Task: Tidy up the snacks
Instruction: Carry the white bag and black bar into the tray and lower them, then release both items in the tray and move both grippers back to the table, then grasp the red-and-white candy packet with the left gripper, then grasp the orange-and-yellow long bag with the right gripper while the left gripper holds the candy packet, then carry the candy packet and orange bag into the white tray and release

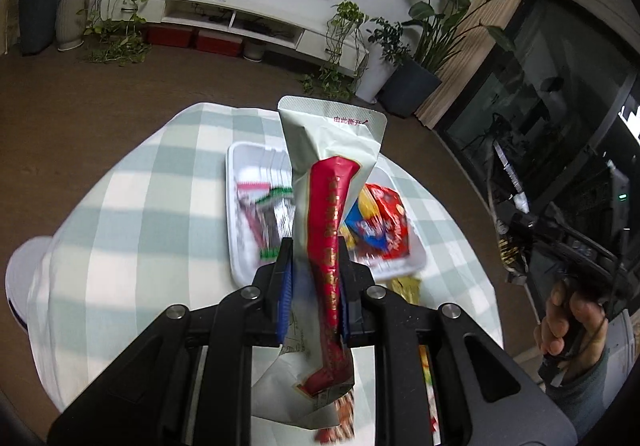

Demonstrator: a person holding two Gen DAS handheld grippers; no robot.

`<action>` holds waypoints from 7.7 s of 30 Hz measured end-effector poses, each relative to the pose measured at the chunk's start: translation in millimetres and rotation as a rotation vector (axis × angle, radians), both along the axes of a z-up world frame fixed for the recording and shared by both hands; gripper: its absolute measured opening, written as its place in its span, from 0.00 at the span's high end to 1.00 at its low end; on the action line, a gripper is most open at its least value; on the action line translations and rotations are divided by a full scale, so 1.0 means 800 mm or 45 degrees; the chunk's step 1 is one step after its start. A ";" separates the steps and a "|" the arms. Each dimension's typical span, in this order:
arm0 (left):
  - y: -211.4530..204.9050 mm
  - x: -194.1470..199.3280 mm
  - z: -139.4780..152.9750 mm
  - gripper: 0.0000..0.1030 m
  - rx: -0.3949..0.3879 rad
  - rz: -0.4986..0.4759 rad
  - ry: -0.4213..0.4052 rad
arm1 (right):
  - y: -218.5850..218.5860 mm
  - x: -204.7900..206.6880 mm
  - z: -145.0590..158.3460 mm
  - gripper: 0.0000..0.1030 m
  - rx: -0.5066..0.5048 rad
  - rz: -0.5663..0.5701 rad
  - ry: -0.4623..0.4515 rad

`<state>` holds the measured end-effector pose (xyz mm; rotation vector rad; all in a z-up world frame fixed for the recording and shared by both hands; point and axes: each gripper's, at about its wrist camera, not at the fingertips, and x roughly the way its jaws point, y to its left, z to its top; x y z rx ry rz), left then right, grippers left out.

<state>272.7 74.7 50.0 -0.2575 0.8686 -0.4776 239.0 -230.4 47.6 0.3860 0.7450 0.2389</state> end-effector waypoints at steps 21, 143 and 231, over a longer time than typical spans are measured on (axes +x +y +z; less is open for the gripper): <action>-0.073 0.183 -0.126 0.84 0.113 0.018 0.164 | 0.091 0.161 -0.139 0.77 -0.223 0.146 0.258; -0.119 -0.137 -0.165 0.72 0.623 -0.159 0.178 | 0.012 -0.251 -0.152 0.10 0.081 -0.133 0.152; -0.078 0.052 -0.026 0.76 0.245 -0.033 -0.017 | 0.021 0.045 -0.012 0.85 -0.164 0.027 0.017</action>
